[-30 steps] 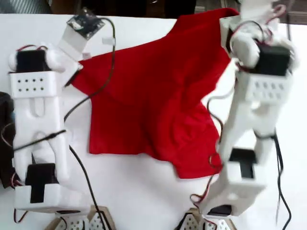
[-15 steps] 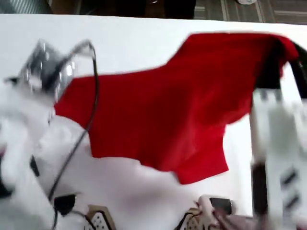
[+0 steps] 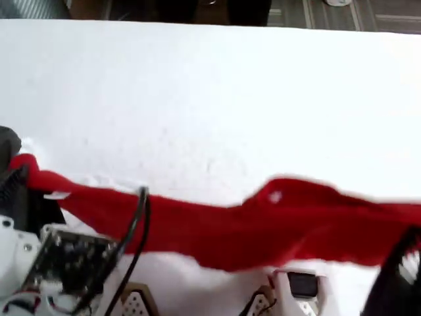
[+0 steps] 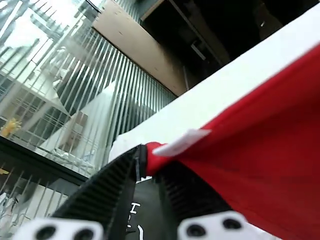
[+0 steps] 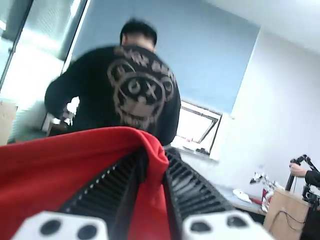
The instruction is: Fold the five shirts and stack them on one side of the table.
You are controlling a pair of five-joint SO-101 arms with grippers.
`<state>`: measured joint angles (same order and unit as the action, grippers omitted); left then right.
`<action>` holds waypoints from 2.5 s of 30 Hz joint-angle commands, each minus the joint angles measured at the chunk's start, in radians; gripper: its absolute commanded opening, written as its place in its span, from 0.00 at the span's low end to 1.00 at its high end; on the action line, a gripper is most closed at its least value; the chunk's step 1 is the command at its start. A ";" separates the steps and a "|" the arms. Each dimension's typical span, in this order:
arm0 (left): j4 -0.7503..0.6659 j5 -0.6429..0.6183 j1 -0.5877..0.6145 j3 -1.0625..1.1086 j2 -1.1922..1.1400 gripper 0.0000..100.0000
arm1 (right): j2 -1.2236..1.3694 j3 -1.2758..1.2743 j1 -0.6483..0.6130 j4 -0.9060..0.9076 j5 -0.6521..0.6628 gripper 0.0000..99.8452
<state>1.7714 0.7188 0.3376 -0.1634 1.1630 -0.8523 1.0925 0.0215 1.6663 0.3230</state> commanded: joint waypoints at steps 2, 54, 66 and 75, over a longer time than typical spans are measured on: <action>0.011 0.009 0.012 -0.008 0.026 0.02 | -0.021 -0.005 0.008 0.045 -0.032 0.02; -0.419 0.543 0.173 0.240 0.021 0.02 | 0.036 -0.152 0.002 0.038 -0.035 0.02; -0.021 0.431 0.054 -0.177 0.015 0.02 | -0.050 -0.141 0.002 0.041 -0.029 0.02; -0.123 0.436 0.054 -0.033 -0.052 0.02 | 0.160 -0.141 0.002 -0.007 -0.035 0.02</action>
<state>1.7131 1.1592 0.4005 -0.2539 1.1784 -0.8032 0.9574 0.0215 1.6985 0.2984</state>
